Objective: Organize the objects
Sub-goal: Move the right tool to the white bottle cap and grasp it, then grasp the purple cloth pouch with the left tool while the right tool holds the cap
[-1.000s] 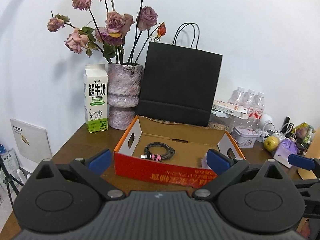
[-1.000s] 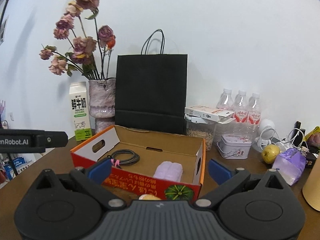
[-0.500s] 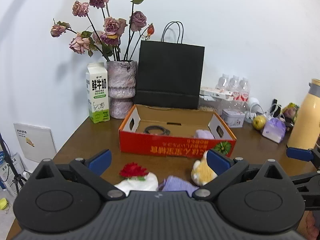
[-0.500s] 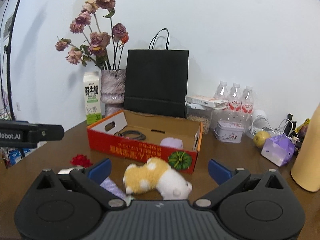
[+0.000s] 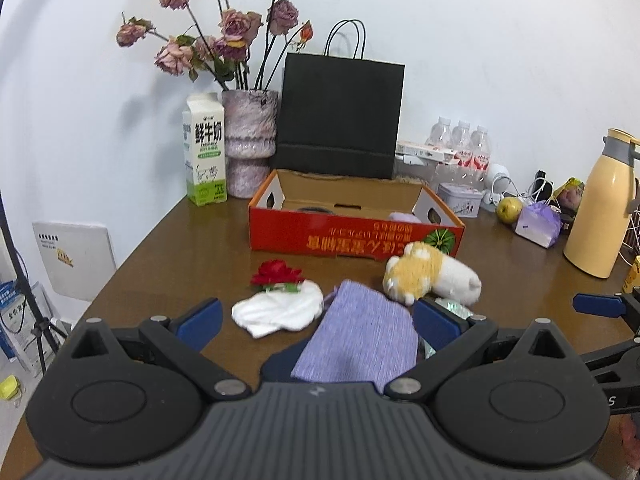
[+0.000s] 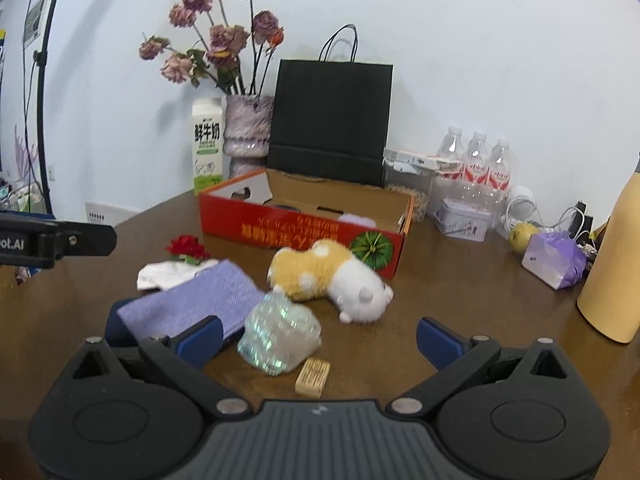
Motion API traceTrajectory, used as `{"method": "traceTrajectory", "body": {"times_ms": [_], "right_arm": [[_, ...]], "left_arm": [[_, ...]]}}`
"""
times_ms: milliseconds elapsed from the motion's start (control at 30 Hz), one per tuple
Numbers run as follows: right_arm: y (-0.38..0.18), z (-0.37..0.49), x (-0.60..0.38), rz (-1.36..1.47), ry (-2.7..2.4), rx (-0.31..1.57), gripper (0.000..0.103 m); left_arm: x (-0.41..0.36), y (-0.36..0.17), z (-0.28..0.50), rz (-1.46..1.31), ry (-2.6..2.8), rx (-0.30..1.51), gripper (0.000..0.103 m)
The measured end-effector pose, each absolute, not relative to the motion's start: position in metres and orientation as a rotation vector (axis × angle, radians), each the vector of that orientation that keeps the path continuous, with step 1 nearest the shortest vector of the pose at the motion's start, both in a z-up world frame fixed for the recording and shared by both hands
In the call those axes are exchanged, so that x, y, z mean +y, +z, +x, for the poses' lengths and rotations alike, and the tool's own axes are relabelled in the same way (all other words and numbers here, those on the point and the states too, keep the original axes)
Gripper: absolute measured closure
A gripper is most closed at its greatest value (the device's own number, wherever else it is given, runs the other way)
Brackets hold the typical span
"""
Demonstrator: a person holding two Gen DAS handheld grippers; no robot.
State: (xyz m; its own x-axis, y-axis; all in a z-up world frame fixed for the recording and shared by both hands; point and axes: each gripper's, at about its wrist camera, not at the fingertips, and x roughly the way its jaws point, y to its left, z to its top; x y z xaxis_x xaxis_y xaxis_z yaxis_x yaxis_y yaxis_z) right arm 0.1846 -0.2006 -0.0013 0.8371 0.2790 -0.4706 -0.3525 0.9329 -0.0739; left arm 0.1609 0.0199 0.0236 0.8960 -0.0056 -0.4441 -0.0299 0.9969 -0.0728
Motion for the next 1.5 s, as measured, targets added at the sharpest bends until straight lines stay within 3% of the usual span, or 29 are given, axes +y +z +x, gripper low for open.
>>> {"method": "traceTrajectory", "body": {"times_ms": [767, 933, 1033, 1133, 1167, 1500], "right_arm": [[-0.050, 0.188, -0.204, -0.181, 0.337, 0.637, 0.000], [-0.059, 0.191, -0.207, -0.179, 0.337, 0.684, 0.011], [-0.063, 0.190, -0.210, -0.152, 0.367, 0.696, 0.024], [-0.061, 0.190, -0.211, -0.124, 0.394, 0.690, 0.050], [-0.061, 0.191, -0.211, -0.124, 0.398, 0.685, 0.064], [-0.051, 0.204, -0.215, -0.126, 0.354, 0.628, 0.064]], "left_arm": [[0.044, -0.003, 0.148, -0.122, 0.039, 0.530, 0.000], [0.047, -0.006, 0.150, -0.128, 0.040, 0.537, 0.000], [0.047, -0.007, 0.151, -0.129, 0.038, 0.539, 0.000], [0.047, -0.008, 0.152, -0.130, 0.040, 0.544, 0.000], [0.047, -0.009, 0.151, -0.129, 0.039, 0.544, 0.000], [0.043, -0.010, 0.156, -0.119, 0.038, 0.551, 0.000]]}}
